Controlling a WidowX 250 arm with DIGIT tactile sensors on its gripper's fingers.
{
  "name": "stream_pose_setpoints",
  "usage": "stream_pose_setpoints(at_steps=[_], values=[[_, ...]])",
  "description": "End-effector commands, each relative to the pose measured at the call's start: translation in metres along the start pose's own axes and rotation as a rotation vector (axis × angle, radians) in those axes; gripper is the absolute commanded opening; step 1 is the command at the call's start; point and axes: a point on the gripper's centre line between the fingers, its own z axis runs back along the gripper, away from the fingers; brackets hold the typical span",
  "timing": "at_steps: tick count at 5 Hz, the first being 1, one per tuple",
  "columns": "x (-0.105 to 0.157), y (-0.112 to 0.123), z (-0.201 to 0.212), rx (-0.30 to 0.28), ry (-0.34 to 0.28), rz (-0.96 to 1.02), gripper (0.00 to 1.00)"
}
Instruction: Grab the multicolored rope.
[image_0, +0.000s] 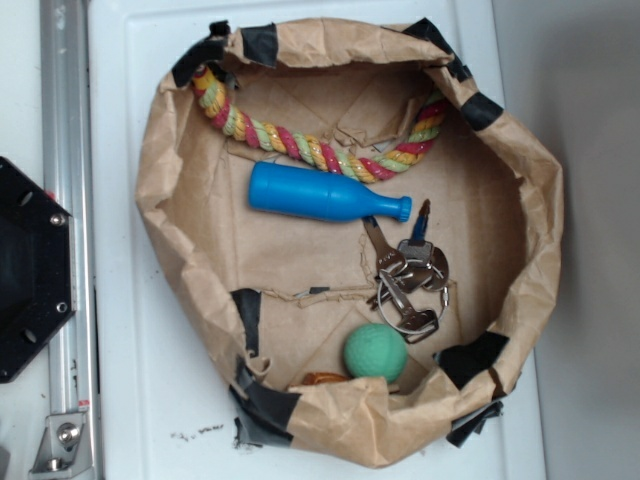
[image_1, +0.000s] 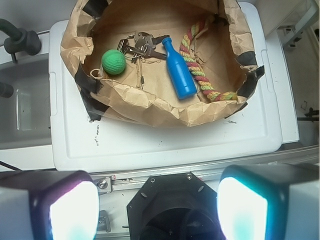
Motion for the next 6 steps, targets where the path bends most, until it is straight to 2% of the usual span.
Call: stream_pose_setpoints(at_steps=[1,2,3,4,5,6], values=[[0.000,0.000,0.000,0.000,0.000,0.000,1.00],[0.048,0.005,-0.023,0.021,-0.216,0.166,1.00],[0.096,0.024,-0.049,-0.091,-0.322,0.368,1.00],[0.140,0.036,-0.086,-0.139,-0.293,0.425,1.00],[0.151,0.056,-0.130,-0.086,-0.215,0.511,1.00],[0.154,0.060,-0.159,-0.051,-0.142,0.582,1.00]])
